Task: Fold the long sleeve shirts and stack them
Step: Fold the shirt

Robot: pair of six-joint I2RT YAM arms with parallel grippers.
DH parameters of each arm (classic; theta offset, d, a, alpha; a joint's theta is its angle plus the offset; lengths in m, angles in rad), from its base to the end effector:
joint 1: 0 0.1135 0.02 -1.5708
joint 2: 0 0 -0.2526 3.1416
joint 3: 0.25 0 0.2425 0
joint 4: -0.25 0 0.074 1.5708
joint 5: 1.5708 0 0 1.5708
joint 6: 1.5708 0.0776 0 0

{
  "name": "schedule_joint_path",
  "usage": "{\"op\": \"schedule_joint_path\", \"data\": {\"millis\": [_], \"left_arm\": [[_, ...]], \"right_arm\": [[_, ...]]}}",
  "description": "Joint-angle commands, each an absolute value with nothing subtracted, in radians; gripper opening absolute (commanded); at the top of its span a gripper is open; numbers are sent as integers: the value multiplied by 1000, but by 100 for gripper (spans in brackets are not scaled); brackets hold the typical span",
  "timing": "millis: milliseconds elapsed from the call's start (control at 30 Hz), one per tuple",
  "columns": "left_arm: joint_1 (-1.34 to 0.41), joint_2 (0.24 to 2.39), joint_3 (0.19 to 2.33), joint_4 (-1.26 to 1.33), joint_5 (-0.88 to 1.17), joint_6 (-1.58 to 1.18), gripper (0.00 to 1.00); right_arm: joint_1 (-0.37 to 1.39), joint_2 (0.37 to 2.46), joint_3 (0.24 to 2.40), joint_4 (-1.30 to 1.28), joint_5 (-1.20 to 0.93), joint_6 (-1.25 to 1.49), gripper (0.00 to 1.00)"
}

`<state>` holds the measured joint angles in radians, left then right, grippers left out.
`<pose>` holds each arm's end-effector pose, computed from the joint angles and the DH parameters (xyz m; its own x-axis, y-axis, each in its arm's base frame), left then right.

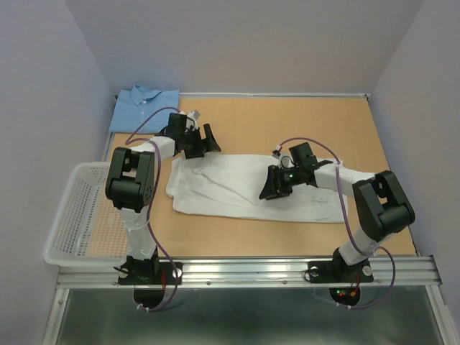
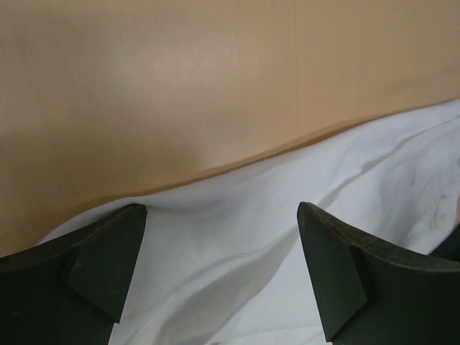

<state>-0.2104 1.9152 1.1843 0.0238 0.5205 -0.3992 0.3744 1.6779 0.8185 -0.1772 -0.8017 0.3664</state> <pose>0.4102 -0.1271 0.1473 -0.7995 -0.1741 -0.5749 0.2607 0.7617 -0.5932 0.2691 0.1656 0.1157 -0.9610 -0.1099 -0.2538 -0.2684 0.5922 0.7598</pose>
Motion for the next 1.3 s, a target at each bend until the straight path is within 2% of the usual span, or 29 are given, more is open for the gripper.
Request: {"op": "schedule_joint_path", "data": {"millis": [0,67,167,200,333,567,700,933,1133,1200,1267], "left_arm": [[-248,1999,1406,-29,430,-265,99],[-258,1985,1504,-60,396,-271,99],[-291,1828,1513,-72,247,-276,99],[-302,1797,1503,-93,168,-276,99],[-353,1666,1395,-161,57,-316,99],[-417,1557,1153,-328,-22,-406,99],[-417,1561,1074,-314,-18,-420,99],[-414,1704,1187,-363,-32,-393,99],[-362,1666,1279,-305,-93,-425,99],[-330,1670,1299,-285,-78,-457,99],[-270,1692,1304,-256,27,-488,99]], "right_arm": [[370,1531,985,-340,-422,266,48],[364,1491,1043,-420,-259,252,50],[360,1485,1110,-543,-30,221,51],[360,1488,1121,-587,12,204,51],[360,1500,1132,-633,129,178,52],[376,1548,1112,-655,176,163,51],[410,1604,1106,-689,198,153,51],[453,1644,1095,-726,178,181,51],[453,1579,1126,-713,218,225,49],[453,1557,1149,-709,218,226,47],[456,1528,1173,-672,138,173,47]]}}
